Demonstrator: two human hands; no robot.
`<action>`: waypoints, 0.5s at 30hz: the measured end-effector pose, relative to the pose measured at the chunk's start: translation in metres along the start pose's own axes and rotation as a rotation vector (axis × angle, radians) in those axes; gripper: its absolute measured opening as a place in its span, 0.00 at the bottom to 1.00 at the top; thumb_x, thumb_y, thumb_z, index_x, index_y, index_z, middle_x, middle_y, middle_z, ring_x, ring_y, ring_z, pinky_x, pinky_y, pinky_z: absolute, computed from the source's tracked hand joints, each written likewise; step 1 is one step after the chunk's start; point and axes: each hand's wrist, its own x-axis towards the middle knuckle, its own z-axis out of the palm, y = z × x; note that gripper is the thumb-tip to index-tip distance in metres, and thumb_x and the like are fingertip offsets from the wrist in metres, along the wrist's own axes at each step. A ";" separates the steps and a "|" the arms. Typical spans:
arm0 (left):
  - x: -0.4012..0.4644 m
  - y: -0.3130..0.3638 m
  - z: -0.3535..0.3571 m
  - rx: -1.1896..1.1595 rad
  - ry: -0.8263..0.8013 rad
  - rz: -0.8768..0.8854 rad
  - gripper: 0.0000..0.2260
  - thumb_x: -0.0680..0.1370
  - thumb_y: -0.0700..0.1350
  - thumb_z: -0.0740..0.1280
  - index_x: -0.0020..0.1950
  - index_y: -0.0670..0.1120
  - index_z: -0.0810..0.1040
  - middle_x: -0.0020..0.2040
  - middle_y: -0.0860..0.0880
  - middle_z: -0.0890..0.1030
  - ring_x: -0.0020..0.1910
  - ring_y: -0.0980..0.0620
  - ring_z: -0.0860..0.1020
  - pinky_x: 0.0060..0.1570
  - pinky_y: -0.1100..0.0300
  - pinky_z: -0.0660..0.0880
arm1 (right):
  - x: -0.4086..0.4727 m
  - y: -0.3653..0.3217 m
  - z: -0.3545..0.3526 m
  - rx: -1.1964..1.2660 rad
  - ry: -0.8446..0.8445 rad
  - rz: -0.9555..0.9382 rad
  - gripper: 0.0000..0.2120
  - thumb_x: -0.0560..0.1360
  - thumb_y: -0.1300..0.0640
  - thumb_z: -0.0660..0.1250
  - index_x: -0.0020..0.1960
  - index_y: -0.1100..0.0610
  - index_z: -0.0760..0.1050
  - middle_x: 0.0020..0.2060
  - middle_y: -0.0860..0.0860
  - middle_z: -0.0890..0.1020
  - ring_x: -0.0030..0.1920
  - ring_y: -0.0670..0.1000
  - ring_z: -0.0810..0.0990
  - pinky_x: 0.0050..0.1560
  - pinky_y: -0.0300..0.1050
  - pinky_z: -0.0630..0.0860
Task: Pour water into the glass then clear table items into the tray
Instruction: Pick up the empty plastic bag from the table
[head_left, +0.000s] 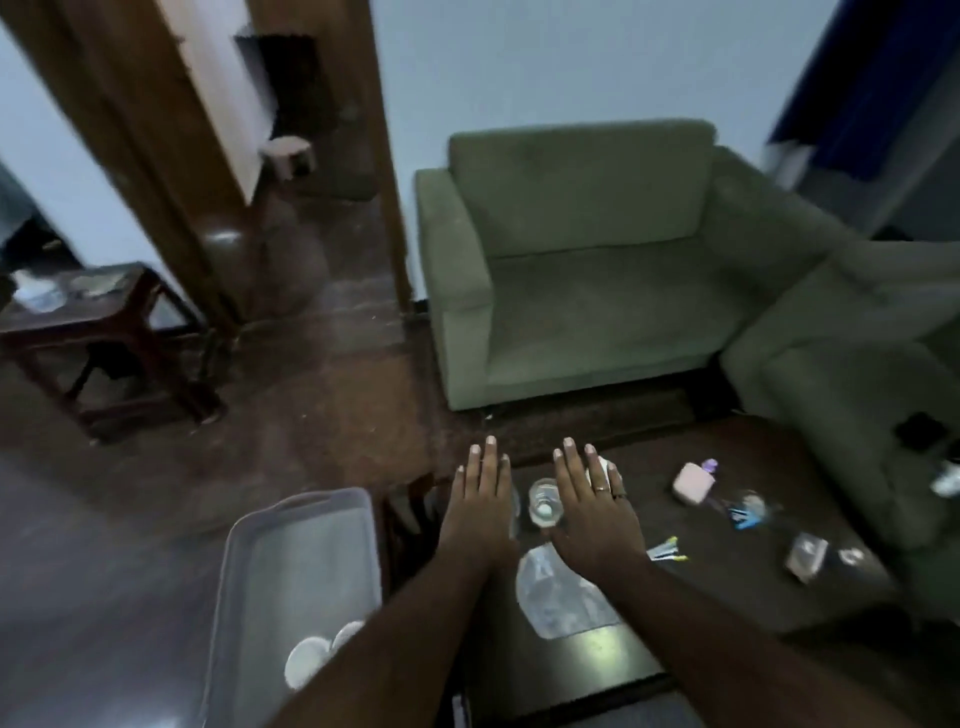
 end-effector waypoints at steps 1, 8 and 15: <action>0.008 0.018 0.003 -0.009 -0.011 0.030 0.41 0.77 0.57 0.63 0.80 0.41 0.45 0.78 0.41 0.35 0.79 0.39 0.41 0.77 0.44 0.46 | -0.007 0.019 0.000 0.011 -0.017 0.039 0.48 0.64 0.42 0.73 0.77 0.61 0.59 0.77 0.58 0.61 0.76 0.61 0.62 0.73 0.61 0.63; 0.032 0.092 0.047 -0.014 -0.224 0.064 0.52 0.70 0.55 0.74 0.80 0.44 0.41 0.80 0.40 0.36 0.79 0.38 0.39 0.75 0.42 0.49 | -0.045 0.100 0.066 0.056 -0.238 0.117 0.49 0.74 0.40 0.64 0.79 0.58 0.36 0.79 0.55 0.38 0.80 0.58 0.41 0.78 0.57 0.44; 0.069 0.103 0.153 -0.077 -0.367 -0.033 0.37 0.77 0.49 0.65 0.80 0.45 0.48 0.80 0.41 0.51 0.76 0.40 0.58 0.71 0.44 0.61 | -0.067 0.108 0.197 0.109 -0.423 0.141 0.41 0.78 0.49 0.58 0.78 0.61 0.34 0.79 0.59 0.37 0.79 0.61 0.40 0.78 0.58 0.46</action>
